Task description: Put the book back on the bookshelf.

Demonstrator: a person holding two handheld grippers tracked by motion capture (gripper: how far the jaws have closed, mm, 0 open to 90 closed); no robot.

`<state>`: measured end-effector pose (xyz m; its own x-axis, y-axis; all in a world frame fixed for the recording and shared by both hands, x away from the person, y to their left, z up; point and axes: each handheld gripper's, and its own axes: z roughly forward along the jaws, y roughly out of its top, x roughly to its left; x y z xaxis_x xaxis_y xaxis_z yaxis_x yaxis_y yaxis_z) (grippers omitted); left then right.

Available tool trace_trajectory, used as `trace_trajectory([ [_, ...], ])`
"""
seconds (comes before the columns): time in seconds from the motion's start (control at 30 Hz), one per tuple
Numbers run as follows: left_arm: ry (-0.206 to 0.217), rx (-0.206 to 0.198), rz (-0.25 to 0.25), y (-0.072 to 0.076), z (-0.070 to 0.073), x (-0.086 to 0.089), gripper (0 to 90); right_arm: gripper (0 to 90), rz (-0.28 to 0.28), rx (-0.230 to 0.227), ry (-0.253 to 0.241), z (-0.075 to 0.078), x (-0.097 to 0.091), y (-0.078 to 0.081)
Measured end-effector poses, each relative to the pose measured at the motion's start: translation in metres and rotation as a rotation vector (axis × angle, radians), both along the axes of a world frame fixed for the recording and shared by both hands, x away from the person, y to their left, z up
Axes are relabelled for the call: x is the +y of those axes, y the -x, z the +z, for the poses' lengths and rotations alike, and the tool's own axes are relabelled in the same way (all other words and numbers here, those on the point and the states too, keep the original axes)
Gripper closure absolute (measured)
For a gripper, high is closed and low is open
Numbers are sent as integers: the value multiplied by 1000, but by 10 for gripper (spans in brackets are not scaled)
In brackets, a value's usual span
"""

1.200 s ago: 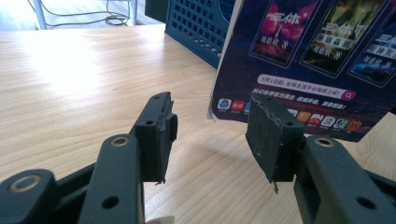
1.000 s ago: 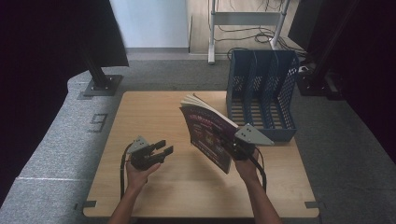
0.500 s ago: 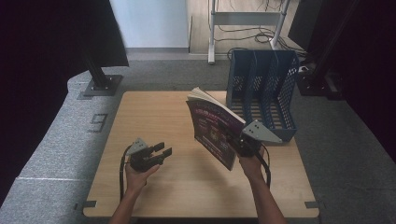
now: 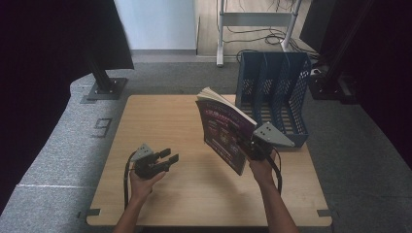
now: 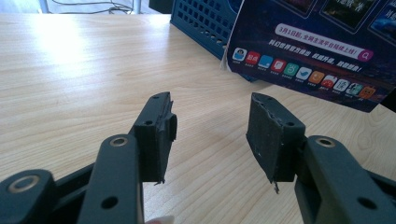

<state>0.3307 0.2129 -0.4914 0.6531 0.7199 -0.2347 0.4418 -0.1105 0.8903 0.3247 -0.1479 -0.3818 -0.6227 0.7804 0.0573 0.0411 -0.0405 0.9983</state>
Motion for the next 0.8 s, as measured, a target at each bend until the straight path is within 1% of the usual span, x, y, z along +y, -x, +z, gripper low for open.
trace_trajectory([
  [0.37,-4,5,-5,0,-1,-2,501,818,-30,-2,-16,6,-10,-2],
  [0.8,-4,10,-4,0,-2,-1,500,818,-50,-14,-24,13,-18,-3],
])
